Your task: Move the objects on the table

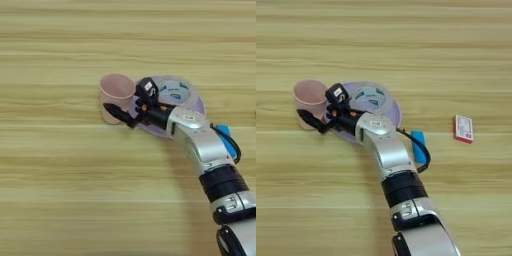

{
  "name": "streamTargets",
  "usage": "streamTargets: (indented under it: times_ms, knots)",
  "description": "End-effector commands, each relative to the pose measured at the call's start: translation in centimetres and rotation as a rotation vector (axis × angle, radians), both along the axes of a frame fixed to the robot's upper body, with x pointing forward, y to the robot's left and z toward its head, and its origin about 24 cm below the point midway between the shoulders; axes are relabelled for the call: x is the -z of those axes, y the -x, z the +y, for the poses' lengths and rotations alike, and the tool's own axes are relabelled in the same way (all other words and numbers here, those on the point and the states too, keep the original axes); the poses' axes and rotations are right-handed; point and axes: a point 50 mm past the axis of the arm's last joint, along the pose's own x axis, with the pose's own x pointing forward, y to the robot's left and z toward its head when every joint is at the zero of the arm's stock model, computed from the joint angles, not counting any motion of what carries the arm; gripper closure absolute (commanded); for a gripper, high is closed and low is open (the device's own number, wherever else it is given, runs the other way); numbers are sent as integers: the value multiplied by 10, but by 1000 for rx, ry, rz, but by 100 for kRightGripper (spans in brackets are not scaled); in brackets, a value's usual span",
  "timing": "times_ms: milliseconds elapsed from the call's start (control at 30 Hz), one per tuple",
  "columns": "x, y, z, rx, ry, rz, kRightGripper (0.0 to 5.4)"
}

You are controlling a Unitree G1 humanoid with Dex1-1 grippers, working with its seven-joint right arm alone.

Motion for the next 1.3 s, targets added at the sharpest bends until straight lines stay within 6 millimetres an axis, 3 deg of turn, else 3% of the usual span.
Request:
streamTargets:
  times_ms: [33,233,533,733,867,1100,1300]
  knots:
    - [-35,-13,4,1,-25,-140,100]
    - [-40,-13,2,14,-30,-167,100]
    - [-78,-18,-23,219,-115,-331,103]
    - [-91,-19,-45,365,-170,-367,103]
    - [-98,-24,-75,569,-125,-437,103]
    - [-85,-32,-126,886,-65,-389,103]
    - [-70,-33,-149,1014,-7,-341,103]
